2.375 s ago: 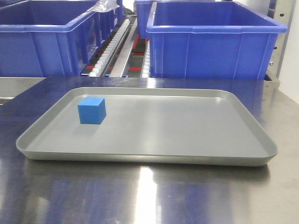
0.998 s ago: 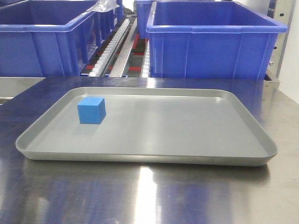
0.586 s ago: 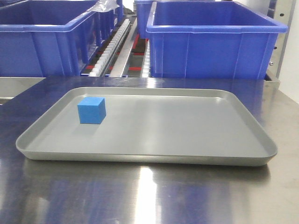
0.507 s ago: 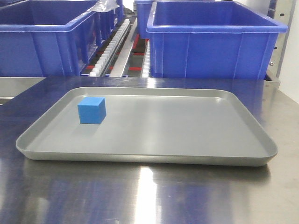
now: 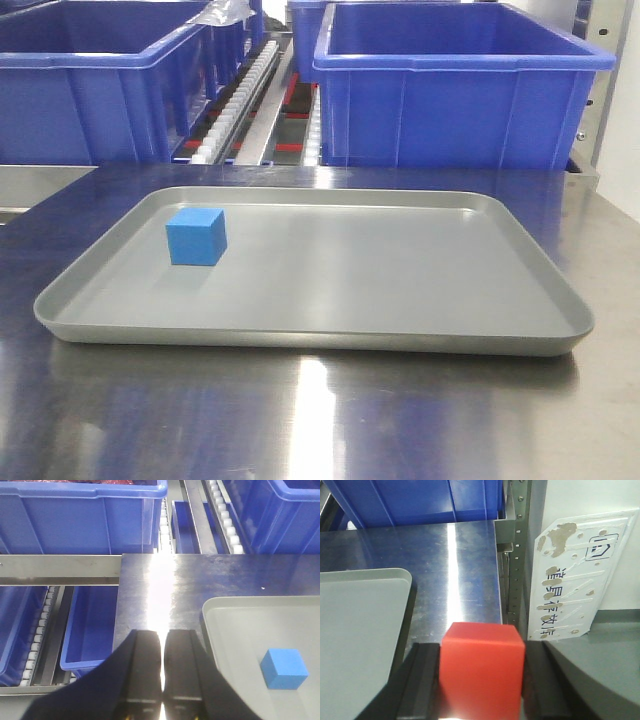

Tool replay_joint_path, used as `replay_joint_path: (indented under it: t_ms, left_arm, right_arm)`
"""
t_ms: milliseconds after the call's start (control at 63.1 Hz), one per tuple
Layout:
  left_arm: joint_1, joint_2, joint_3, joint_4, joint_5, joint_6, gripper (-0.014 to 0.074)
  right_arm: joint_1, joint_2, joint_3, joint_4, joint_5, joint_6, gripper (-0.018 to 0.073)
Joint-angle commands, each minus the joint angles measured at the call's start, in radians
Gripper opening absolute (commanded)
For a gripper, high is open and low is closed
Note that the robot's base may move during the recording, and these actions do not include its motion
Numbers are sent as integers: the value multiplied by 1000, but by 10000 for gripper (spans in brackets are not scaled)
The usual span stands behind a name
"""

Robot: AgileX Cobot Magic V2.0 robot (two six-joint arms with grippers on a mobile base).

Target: Sort and place red and blue blocks on shelf

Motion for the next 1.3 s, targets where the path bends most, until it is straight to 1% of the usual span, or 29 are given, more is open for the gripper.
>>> replay_joint_path:
  t_ms: [0, 222, 317, 364, 412, 491, 586, 633, 713, 760, 792, 855, 950, 1013, 1188, 1283]
  left_arm:
    - [-8, -1, -39, -11, -83, 1, 124]
    - [-8, -1, -39, -11, -81, 1, 126]
    - [-8, 2, -39, -18, -72, 1, 128]
    - [-8, 9, -39, -35, -64, 1, 136]
    - [-8, 19, -41, -45, -51, 1, 165]
    - [-8, 39, -51, -69, -22, 1, 247]
    - [-8, 67, -57, -90, -14, 1, 316]
    - [-8, 76, -57, -90, -18, 1, 335]
    - [-8, 96, -57, -90, -16, 1, 340]
    - [-8, 104, -57, -120, -11, 1, 340]
    - [-8, 109, -58, -153, -3, 1, 340]
    - [-8, 125, -72, -192, 41, 1, 340]
    - [-8, 159, -121, -192, 146, 1, 342]
    - [-8, 186, -157, -192, 194, 3, 363]
    - [-8, 238, -227, -192, 243, 3, 442]
    - [-8, 267, -265, -192, 283, 3, 467]
  right_arm:
    - [-6, 0, -24, -7, -77, -2, 49]
    - [-6, 0, -24, -7, -77, -2, 49]
    - [-6, 0, -24, -7, -77, -2, 49]
    - [-6, 0, -24, -7, -77, -2, 49]
    - [-6, 0, -24, -7, -77, -2, 49]
    - [-6, 0, -24, -7, -77, -2, 49]
    - [-6, 0, -24, -7, -77, -2, 49]
    - [-6, 0, -24, -7, -77, -2, 49]
    - [-6, 0, -24, -7, -77, -2, 49]
    - [-6, 0, -24, -7, -77, -2, 49]
    - [-6, 0, -24, -7, -77, -2, 49]
    - [-6, 0, -24, -7, -77, -2, 49]
    - [-6, 0, -24, -7, -77, -2, 49]
    - [-6, 0, -24, -7, -77, -2, 49]
    - [-6, 0, -24, -7, -77, -2, 49]
    - [-6, 0, -24, -7, -77, -2, 49]
